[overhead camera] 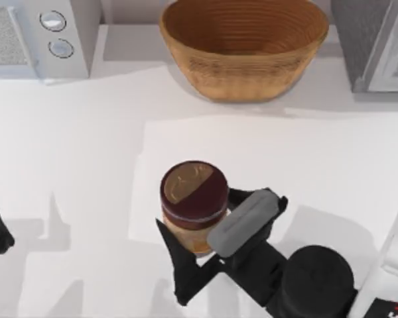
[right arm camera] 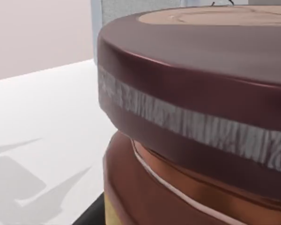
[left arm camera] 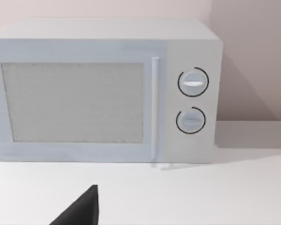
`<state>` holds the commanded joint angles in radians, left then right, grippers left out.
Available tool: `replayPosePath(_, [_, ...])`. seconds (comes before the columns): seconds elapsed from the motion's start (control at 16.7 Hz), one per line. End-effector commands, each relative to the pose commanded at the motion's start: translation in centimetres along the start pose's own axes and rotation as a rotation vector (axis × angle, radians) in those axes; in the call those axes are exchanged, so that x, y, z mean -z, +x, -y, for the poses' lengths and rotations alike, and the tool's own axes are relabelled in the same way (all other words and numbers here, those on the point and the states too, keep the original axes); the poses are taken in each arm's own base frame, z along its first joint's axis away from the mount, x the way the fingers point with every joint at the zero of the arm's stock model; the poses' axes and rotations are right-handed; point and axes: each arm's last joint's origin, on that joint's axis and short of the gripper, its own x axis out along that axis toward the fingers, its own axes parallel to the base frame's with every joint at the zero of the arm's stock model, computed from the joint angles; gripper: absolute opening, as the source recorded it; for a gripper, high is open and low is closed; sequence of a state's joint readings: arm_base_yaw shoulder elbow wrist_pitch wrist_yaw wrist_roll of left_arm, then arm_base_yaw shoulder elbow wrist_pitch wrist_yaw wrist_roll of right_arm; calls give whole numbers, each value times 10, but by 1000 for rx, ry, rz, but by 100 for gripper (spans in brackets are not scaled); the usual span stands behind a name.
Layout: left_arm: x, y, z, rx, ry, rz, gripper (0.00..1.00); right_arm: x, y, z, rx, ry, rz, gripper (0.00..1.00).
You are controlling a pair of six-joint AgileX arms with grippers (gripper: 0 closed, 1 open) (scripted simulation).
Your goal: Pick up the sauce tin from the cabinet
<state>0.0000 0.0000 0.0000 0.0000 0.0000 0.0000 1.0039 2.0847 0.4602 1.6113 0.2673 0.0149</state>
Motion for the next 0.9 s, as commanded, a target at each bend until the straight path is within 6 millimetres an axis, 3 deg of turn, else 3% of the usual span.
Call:
replayPosePath(0.36, [0, 0, 0, 0, 0, 0, 100, 17, 45, -2, -3, 3, 10, 0])
replayPosePath(0.66, [0, 0, 0, 0, 0, 0, 100, 21, 52, -2, -4, 3, 9, 0])
replayPosePath(0.9, [0, 0, 0, 0, 0, 0, 100, 21, 52, -2, -4, 3, 9, 30])
